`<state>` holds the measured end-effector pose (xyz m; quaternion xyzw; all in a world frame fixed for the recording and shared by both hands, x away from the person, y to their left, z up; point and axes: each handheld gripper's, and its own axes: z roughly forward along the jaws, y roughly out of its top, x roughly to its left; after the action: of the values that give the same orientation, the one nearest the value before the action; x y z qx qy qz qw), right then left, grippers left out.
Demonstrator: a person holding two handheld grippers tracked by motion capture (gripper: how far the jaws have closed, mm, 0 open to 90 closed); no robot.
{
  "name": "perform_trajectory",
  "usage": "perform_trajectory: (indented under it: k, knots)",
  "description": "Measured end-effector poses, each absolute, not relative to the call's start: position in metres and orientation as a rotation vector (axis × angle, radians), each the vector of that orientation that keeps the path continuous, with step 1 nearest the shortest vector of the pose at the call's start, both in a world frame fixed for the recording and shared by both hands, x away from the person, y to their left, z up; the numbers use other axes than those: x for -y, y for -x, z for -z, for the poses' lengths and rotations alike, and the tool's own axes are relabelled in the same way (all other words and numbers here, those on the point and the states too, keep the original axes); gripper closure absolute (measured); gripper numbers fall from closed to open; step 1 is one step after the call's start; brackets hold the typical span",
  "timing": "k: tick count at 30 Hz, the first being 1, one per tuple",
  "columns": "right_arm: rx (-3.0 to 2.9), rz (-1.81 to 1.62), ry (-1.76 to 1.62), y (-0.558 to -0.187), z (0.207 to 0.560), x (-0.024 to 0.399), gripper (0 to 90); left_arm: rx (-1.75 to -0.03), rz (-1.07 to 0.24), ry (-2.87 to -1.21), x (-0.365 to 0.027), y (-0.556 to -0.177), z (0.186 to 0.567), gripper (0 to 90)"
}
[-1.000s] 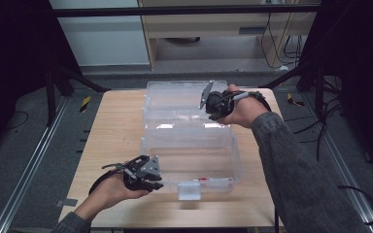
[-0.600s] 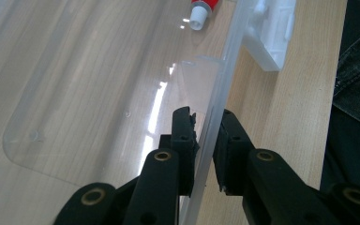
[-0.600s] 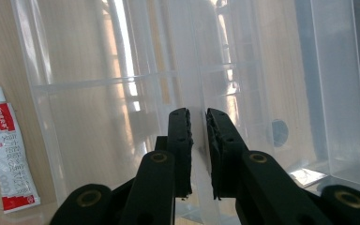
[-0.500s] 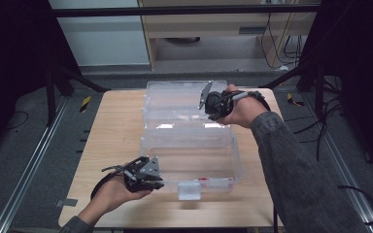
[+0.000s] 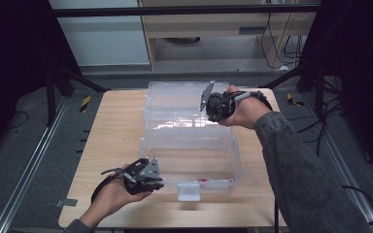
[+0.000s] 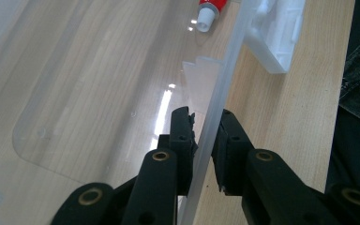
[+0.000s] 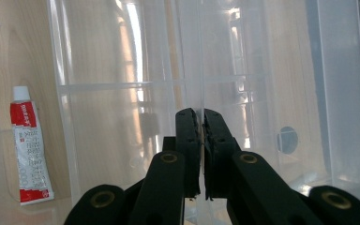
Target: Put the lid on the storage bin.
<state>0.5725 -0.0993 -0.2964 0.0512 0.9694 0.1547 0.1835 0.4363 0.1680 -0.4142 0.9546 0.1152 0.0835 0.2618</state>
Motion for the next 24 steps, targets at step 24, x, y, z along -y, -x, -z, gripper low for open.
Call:
perform_trajectory:
  k: [24]
  knots:
    - [-2.693,-0.385,-0.136,-0.578,0.291,0.094,87.4,-0.350,-0.223,-2.576,-0.160,-0.457,0.414,78.4]
